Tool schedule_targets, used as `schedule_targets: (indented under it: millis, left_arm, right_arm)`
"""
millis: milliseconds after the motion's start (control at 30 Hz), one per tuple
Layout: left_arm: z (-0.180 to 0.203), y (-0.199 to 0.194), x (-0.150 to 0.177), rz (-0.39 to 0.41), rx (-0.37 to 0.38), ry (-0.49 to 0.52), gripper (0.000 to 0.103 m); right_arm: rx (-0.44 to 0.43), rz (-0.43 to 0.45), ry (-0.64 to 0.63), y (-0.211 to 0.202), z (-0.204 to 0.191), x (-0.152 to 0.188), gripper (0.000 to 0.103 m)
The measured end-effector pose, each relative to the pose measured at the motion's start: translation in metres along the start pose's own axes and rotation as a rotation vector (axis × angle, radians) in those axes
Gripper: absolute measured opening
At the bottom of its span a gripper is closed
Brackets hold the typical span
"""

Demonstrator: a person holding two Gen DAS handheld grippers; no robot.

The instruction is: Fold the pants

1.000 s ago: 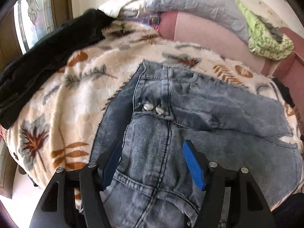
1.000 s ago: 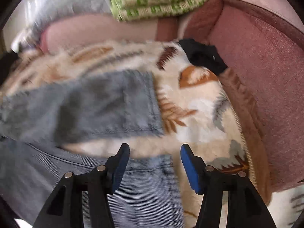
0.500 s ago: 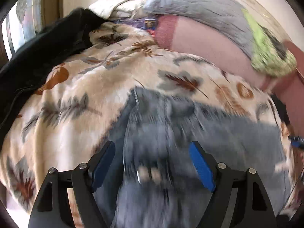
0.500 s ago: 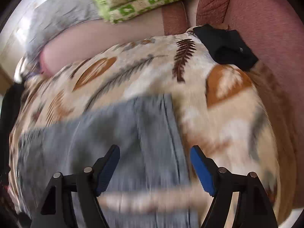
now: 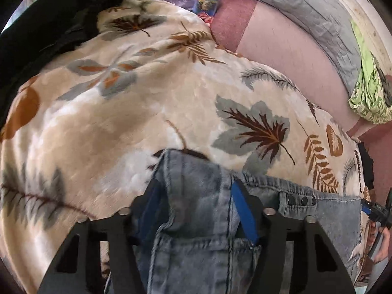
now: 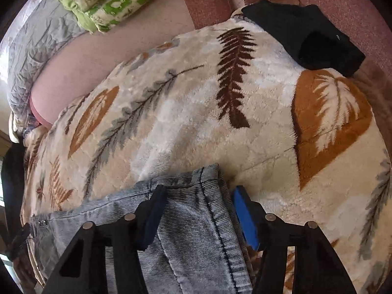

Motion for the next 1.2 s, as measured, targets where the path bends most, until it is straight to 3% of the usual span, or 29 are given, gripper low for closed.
schedule_targets:
  millis: [33, 67, 100, 167, 233, 300, 367, 400, 467, 500, 533, 567, 600, 633, 700, 800, 833, 867, 900, 967, 1100, 1133, 1200]
  left_arm:
    - [0.001, 0.007, 0.000, -0.016, -0.024, 0.006, 0.046]
    - [0.000, 0.013, 0.000, -0.036, -0.057, 0.015, 0.025]
    - [0.000, 0.016, 0.000, -0.036, -0.090, 0.033, 0.013]
    - [0.004, 0.015, -0.005, -0.024, -0.123, 0.064, 0.005]
    - [0.006, 0.009, -0.011, 0.005, -0.155, 0.079, 0.004]
    - [0.015, -0.003, -0.020, 0.092, -0.192, 0.139, 0.004]
    - [0.022, -0.009, -0.025, 0.143, -0.206, 0.164, 0.004]
    - [0.024, -0.004, -0.024, 0.140, -0.225, 0.176, 0.004]
    - [0.020, 0.023, -0.016, 0.054, -0.269, 0.186, 0.005]
    - [0.017, 0.029, -0.014, 0.042, -0.272, 0.171, 0.005]
    - [0.016, 0.027, -0.014, 0.063, -0.263, 0.159, 0.005]
    - [0.015, 0.020, -0.014, 0.073, -0.246, 0.142, 0.011]
    - [0.014, 0.011, -0.013, 0.082, -0.227, 0.124, 0.032]
    - [0.013, 0.001, -0.013, 0.099, -0.211, 0.113, 0.041]
    - [0.015, -0.024, -0.010, 0.158, -0.172, 0.107, 0.055]
    - [0.012, -0.051, 0.002, 0.199, -0.150, 0.093, 0.062]
    - [0.011, -0.051, 0.010, 0.183, -0.136, 0.080, 0.065]
    - [0.010, -0.047, 0.015, 0.162, -0.128, 0.074, 0.068]
    - [0.011, -0.040, 0.022, 0.127, -0.128, 0.077, 0.068]
    - [0.009, -0.020, 0.037, 0.043, -0.160, 0.089, 0.068]
    - [0.007, -0.013, 0.044, 0.045, -0.165, 0.098, 0.068]
    - [0.007, -0.013, 0.044, 0.043, -0.165, 0.099, 0.068]
    - [0.009, -0.011, 0.042, 0.041, -0.170, 0.105, 0.068]
  right_arm:
    - [0.010, -0.006, -0.015, 0.002, -0.001, 0.000, 0.056]
    - [0.018, -0.032, -0.028, 0.008, -0.002, 0.002, 0.044]
    - [0.034, -0.057, -0.047, 0.013, -0.005, 0.004, 0.042]
    - [0.067, -0.032, -0.123, 0.007, -0.020, -0.001, 0.012]
    - [0.124, 0.051, -0.193, -0.008, -0.035, -0.011, 0.012]
    - [0.142, 0.147, -0.212, -0.028, -0.046, -0.022, 0.012]
    - [0.188, 0.187, -0.235, -0.031, -0.052, -0.025, 0.012]
    - [0.230, 0.150, -0.258, -0.016, -0.052, -0.019, 0.015]
    - [0.274, -0.025, -0.293, 0.023, -0.043, -0.002, 0.025]
    - [0.242, 0.008, -0.275, 0.020, -0.038, 0.001, 0.026]
    - [0.212, 0.038, -0.232, 0.010, -0.033, 0.000, 0.034]
    - [0.164, 0.057, -0.165, -0.003, -0.024, 0.001, 0.052]
    - [0.115, 0.074, -0.089, -0.019, -0.012, 0.003, 0.060]
    - [0.113, 0.091, -0.051, -0.030, -0.002, 0.006, 0.065]
    - [0.103, 0.083, -0.008, -0.046, 0.018, 0.017, 0.065]
    - [0.035, -0.002, 0.028, -0.040, 0.028, 0.044, 0.065]
    - [0.040, -0.024, 0.008, -0.032, 0.025, 0.050, 0.063]
    - [0.035, -0.038, -0.006, -0.026, 0.023, 0.055, 0.042]
    - [0.048, -0.052, -0.029, -0.020, 0.019, 0.060, 0.030]
    - [0.107, -0.046, -0.097, -0.026, 0.008, 0.064, 0.017]
    - [0.247, 0.015, -0.256, -0.066, -0.006, 0.067, 0.017]
    - [0.257, 0.000, -0.254, -0.066, 0.000, 0.069, 0.017]
    - [0.250, -0.123, -0.242, -0.038, 0.017, 0.083, 0.020]
Point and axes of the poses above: each gripper's, at about its wrist camera, not at the fingertips, and y roughly the way its jaws point, z to its right, x to its underside, the point moved 4 cm from there along y, roughly the way its jaws point, and after that the axes turned 6 degrees about z, right-handed, at the moved point
